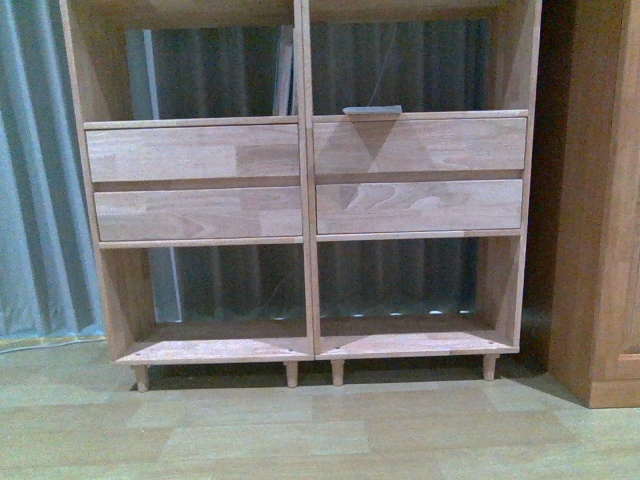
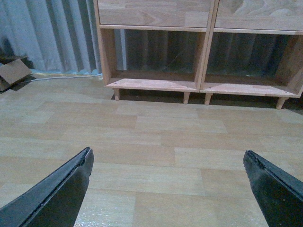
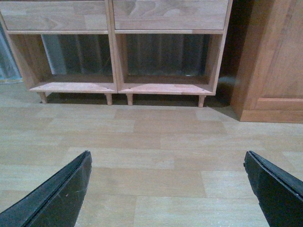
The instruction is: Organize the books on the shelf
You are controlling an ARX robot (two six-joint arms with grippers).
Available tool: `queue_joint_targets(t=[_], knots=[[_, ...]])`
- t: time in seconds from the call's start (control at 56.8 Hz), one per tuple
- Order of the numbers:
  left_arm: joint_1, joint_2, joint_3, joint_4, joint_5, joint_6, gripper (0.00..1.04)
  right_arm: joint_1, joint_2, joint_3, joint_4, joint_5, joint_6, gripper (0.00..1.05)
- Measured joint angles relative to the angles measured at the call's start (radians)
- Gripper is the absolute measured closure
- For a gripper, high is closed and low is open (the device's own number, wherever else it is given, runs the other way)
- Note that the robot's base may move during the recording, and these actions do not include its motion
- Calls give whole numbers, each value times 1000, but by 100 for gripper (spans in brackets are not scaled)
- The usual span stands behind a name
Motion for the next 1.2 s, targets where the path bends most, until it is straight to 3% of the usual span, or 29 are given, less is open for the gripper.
queue_joint_targets(t=[1.196], knots=[[0,0,0,0,0,0,7,0,0,0,0,0,0,7]])
